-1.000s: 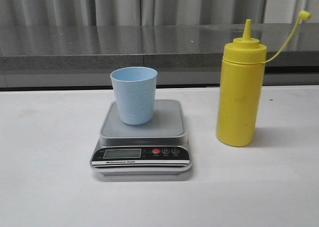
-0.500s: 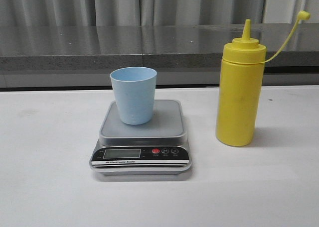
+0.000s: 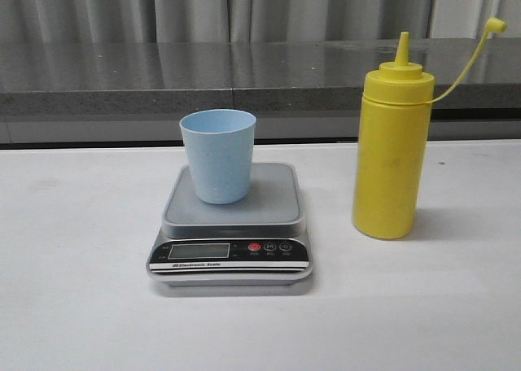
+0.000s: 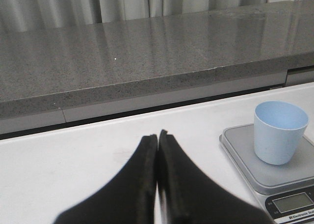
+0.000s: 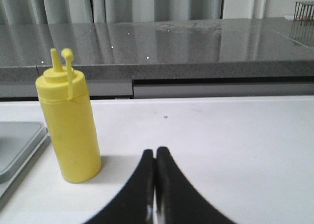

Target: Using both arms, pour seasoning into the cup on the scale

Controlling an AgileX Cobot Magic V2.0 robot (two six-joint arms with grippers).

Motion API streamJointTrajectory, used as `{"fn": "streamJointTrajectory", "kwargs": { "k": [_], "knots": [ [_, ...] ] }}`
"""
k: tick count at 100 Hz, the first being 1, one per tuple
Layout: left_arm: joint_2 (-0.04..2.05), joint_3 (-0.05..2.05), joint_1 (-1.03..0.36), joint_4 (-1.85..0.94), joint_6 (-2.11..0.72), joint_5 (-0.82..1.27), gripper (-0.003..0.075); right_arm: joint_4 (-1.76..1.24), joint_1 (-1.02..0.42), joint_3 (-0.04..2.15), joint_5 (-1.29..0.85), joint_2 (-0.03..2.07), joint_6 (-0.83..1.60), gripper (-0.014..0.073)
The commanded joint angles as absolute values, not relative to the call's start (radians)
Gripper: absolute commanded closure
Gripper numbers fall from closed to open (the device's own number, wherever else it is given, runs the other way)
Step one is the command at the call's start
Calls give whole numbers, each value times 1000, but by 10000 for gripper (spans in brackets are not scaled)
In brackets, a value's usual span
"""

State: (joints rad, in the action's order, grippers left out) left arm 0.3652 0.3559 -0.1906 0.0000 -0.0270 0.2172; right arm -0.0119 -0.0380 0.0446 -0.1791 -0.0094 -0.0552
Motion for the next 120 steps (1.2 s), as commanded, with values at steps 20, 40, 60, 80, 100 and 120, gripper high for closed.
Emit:
{"fn": "streamJointTrajectory", "kwargs": {
  "k": [20, 40, 60, 80, 100, 120],
  "knots": [
    [372, 386, -189, 0, -27, 143, 740, -22, -31, -10, -29, -32, -41, 661],
    [372, 386, -189, 0, -27, 143, 740, -22, -31, -11, -31, -32, -6, 661],
    [372, 386, -189, 0, -27, 143, 740, -23, -31, -11, -33, -32, -6, 661],
    [372, 386, -189, 0, -27, 143, 740, -23, -31, -11, -33, -32, -6, 661],
    [372, 386, -189, 0, -27, 143, 740, -23, -31, -11, -33, -32, -6, 661],
    [372, 386, -189, 0, -27, 143, 740, -23, -31, -11, -33, -32, -6, 661]
  ]
}}
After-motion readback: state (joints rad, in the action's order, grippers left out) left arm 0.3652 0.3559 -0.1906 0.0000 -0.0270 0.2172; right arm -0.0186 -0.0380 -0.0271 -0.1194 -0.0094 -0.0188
